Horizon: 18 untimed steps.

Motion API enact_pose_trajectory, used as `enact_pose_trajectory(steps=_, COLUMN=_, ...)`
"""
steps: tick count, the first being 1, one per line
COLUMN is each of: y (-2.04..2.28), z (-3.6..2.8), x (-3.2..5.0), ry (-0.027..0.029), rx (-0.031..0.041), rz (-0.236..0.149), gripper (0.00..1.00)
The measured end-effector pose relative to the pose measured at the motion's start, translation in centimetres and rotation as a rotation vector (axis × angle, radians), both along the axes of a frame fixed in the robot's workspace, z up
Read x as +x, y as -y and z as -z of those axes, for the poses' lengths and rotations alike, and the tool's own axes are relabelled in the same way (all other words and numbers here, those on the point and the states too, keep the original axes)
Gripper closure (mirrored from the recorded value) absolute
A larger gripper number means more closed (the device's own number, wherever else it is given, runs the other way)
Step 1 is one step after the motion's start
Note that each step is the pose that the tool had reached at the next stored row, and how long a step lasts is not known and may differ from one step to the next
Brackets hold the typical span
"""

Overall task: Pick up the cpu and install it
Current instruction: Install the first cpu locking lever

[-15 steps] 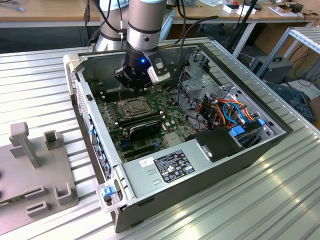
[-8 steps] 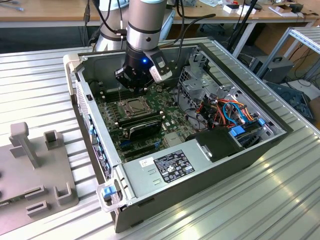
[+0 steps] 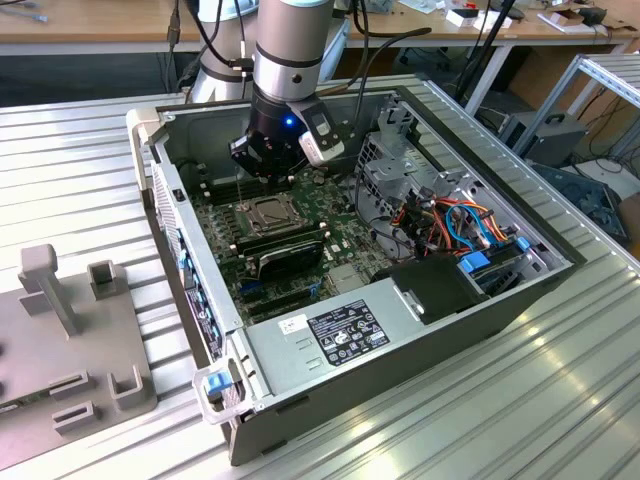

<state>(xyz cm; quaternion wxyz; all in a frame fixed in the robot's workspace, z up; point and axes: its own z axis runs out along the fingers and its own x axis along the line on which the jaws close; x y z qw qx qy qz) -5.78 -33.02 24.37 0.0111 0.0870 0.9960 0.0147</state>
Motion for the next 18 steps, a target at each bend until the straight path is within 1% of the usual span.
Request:
enact_pose_trajectory(steps=3, y=0.0, z=0.0, x=0.0, ry=0.0, rx=0.0, rz=-0.002, gripper=0.89)
enact_pose_trajectory(steps=5, y=0.0, z=0.01, x=0.0, ry=0.0001, rx=0.0, rz=-0.022, gripper=0.89)
enact_pose_trajectory(steps=9, y=0.0, z=0.01, x=0.0, ry=0.0001, rx=-0.0001, rz=-0.083, gripper=0.89)
enact_pose_trajectory(steps=14, y=0.0, z=0.01, x=0.0, ry=0.0, rx=0.0, rz=-0.141, gripper=0.89)
enact_pose_trajectory(steps=18, y=0.0, z=0.01, x=0.0, ry=0.0, rx=0.0, rz=-0.144, gripper=0.89)
